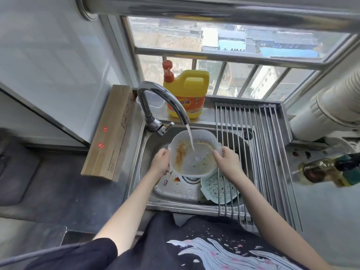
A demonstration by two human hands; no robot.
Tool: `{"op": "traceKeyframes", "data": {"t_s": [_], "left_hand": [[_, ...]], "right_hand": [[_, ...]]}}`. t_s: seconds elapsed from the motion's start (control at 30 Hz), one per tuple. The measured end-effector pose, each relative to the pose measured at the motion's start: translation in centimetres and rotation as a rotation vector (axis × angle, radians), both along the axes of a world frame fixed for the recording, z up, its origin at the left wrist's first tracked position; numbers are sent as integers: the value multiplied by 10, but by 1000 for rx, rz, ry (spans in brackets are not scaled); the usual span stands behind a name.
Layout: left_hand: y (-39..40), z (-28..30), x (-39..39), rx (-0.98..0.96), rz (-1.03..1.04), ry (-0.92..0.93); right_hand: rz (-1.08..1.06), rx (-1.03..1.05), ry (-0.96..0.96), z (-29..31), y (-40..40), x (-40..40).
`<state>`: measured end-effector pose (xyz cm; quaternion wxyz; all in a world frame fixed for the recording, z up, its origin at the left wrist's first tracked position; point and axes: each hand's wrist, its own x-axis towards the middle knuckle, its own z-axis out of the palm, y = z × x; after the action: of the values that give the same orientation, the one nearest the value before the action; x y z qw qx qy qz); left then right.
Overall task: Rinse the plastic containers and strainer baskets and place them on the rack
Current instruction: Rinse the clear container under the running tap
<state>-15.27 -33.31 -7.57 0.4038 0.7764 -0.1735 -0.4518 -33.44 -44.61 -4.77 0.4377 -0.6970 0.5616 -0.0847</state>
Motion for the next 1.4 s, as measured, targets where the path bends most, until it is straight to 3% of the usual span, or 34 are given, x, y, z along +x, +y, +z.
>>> {"op": "traceKeyframes", "data": {"t_s": [0.33, 0.63, 0.97, 1.13, 1.4], "left_hand": [[-14, -2, 1, 57, -83, -7], [-13, -1, 8, -34, -2, 55], [-13, 7, 11, -271, -2, -164], [-15, 9, 14, -286, -78, -278], [-10, 7, 12, -238, -114, -312]], "right_hand": [[7, -112, -37, 8, -10, -1], [-54, 93, -82, -11, -9, -5], [-37, 124, -9, -28, -8, -1], [-39, 112, -16, -26, -8, -2], [-45, 40, -30, -17, -8, -2]]}}
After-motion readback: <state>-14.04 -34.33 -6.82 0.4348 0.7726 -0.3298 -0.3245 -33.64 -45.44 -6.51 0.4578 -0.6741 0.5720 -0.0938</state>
